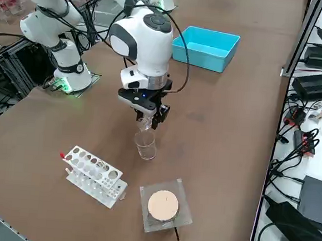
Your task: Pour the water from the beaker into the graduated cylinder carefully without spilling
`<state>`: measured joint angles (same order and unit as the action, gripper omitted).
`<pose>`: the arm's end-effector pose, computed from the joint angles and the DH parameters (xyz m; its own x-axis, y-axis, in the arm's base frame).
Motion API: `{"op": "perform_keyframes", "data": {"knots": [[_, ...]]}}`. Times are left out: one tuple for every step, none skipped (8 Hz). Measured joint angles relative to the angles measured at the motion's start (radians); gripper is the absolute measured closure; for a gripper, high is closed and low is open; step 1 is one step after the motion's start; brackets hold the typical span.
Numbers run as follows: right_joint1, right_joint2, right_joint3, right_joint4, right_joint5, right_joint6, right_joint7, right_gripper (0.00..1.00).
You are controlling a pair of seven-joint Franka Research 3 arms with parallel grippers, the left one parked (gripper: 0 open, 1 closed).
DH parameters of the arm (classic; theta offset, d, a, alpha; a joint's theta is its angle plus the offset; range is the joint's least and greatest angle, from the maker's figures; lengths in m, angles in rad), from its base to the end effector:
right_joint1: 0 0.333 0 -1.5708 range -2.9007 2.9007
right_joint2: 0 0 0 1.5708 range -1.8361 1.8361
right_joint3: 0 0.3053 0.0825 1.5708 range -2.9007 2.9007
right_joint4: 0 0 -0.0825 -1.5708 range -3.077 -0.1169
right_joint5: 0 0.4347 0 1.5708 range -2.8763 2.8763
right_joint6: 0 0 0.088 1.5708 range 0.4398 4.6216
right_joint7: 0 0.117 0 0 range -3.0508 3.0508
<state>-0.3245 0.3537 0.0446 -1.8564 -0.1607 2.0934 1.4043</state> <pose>0.6271 -0.1907 0.2719 -0.0204 -0.9956 0.0917 -0.9900 0.0329 0.1371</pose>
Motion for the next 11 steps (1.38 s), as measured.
{"op": "perform_keyframes", "data": {"knots": [[-0.004,0.000,0.000,0.000,0.004,0.005,-0.011,0.39],[-0.005,0.000,0.000,0.000,0.006,0.009,-0.015,0.39],[-0.006,0.000,0.000,0.000,0.006,0.013,-0.016,0.39],[-0.006,0.000,0.000,0.000,0.006,0.015,-0.016,0.39],[-0.006,0.000,0.000,0.000,0.006,0.016,-0.016,0.39],[-0.006,0.000,0.000,0.000,0.006,0.016,-0.017,0.39],[-0.006,0.000,0.000,0.000,0.006,0.016,-0.017,0.39],[-0.006,0.000,0.000,0.000,0.006,0.016,-0.017,0.39],[-0.006,0.000,0.000,0.000,0.006,0.016,-0.017,0.39],[-0.006,0.000,0.000,0.000,0.006,0.016,-0.017,0.39],[-0.005,0.000,0.002,0.000,0.006,0.021,-0.018,0.39]]}}
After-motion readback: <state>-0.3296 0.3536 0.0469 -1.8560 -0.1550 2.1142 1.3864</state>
